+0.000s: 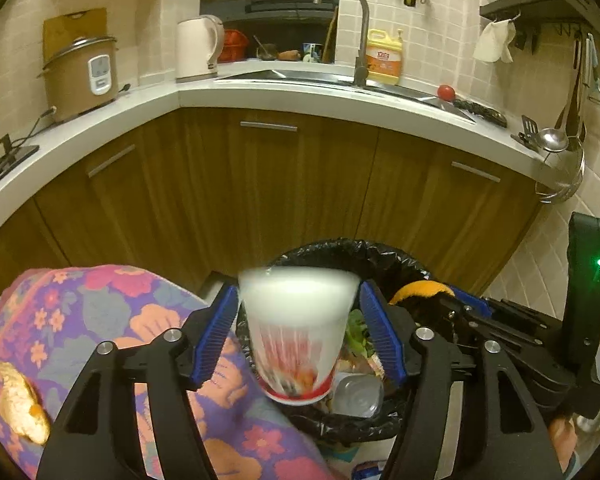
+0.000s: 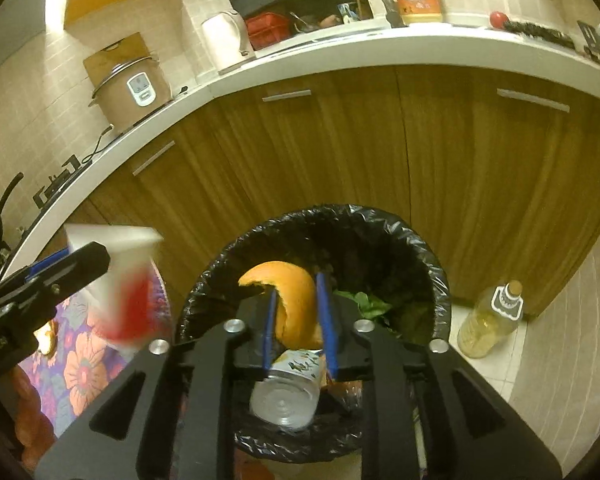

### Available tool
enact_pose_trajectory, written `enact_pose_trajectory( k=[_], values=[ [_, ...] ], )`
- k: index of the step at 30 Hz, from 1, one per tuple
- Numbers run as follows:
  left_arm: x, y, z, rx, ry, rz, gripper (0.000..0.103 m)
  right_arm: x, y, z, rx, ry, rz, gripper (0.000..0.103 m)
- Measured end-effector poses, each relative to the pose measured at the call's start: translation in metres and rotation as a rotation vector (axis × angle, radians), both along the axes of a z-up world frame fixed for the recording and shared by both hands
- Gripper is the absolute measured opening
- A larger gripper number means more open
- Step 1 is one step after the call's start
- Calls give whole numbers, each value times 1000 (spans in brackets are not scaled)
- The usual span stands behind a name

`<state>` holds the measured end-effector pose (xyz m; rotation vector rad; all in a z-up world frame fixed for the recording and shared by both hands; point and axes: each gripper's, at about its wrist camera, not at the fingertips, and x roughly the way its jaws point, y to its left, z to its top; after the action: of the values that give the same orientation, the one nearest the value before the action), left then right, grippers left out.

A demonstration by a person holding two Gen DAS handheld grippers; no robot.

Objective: Collect trash
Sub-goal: 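Carry the cup and peel over the bin and open both grippers, then return both grippers to the table toward the remaining golden peels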

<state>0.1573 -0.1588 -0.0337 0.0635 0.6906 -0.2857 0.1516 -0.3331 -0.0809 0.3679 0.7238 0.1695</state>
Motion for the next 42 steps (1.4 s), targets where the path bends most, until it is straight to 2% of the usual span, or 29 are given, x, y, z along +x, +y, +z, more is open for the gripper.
enact_pose_trajectory(
  k=[5,7,10,14,24,27,30,36,42],
  values=[
    [-3,-10,3,8,-2,-12,69,-1,-2,-2,8,19,6,23],
    [-6,-10,4,7,-5,-14,74,-2,-2,-1,5,18,7,29],
    [-10,-8,8,0,-11,-18,74,-5,-2,0,0,15,-2,47],
    [-16,0,12,-1,-24,-12,74,-7,-2,1,8,23,-3,48],
    [-30,38,28,-32,-48,50,75,0,16,-11,-87,163,25,48],
    [-36,48,33,-45,-56,65,75,-3,22,-15,-145,231,56,55],
    [-43,61,37,-59,-64,82,75,-12,26,-14,-171,256,95,57],
    [-62,100,48,-88,-91,141,75,-30,45,16,-108,157,159,62],
    [-80,153,52,-105,-120,234,75,-40,114,50,-78,19,295,62]
  ],
)
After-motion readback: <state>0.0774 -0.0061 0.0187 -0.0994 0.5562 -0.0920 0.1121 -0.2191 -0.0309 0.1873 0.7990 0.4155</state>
